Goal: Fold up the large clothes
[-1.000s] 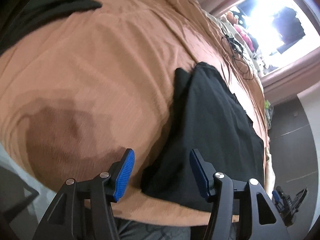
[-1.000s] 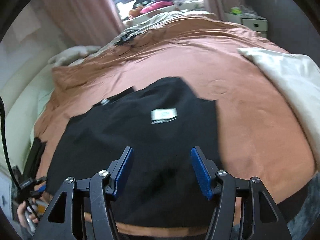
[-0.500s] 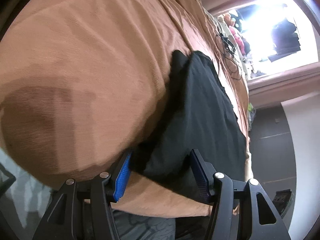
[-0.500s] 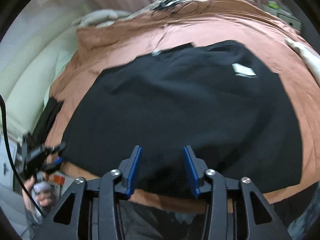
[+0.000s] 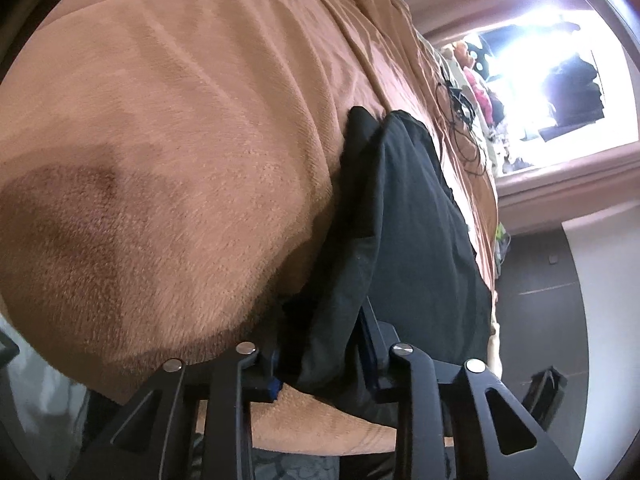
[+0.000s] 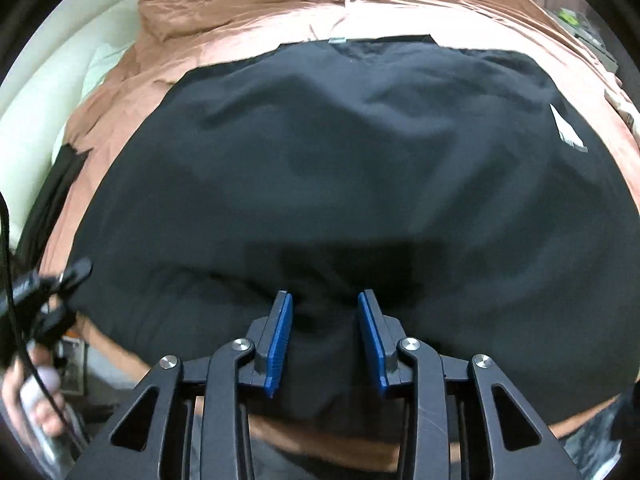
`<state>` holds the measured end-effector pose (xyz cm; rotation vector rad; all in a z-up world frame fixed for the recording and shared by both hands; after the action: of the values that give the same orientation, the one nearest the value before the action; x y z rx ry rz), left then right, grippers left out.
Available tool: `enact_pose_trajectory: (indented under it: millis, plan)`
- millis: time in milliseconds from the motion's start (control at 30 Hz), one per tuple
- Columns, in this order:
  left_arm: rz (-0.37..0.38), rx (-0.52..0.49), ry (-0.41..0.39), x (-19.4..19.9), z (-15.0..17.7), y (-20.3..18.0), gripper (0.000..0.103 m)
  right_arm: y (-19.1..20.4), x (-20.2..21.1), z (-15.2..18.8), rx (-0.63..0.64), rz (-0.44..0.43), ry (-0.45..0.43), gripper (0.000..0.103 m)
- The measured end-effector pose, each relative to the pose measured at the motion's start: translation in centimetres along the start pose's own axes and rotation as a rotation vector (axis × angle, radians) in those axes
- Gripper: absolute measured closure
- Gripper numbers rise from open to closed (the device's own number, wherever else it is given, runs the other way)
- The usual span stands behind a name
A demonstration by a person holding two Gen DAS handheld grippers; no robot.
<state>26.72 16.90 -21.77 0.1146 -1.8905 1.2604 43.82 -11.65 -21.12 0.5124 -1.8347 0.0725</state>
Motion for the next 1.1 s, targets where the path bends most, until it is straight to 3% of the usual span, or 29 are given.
enact_pose_trajectory:
  millis: [267,700,1000,1100]
  plan:
    - [-0.029,0.044,-0.020,0.4,0.3,0.1,0.074,-1.5,-1.6,-6.4,-0.046,0.073,-0.015,0.069]
    - [-0.049,0.120,-0.035,0.4,0.8,0.4,0.074,-3.9,-5.1,-15.0,-0.122,0.073,-0.017,0.078]
    - [-0.051,0.127,-0.038,0.4,0.9,0.3,0.075,-4.4,-6.1,-18.9,-0.115,0.083,0.011,0.080]
    - [-0.027,0.135,-0.039,0.7,1.0,0.1,0.082,-4.7,-4.2,-18.0,-0.123,0.061,0.001,0.080]
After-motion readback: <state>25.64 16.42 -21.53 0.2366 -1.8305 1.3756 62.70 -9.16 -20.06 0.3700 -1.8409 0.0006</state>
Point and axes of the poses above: each gripper's, at about its wrist camera, not at the fingertips, and x roughly against the way its jaws point, y to its left, z to its underside, the point moved 2 cm from there along -x, roughly the way its jaws point, and after that the axes turned 5 degrees about y, right-handed, at the moved point
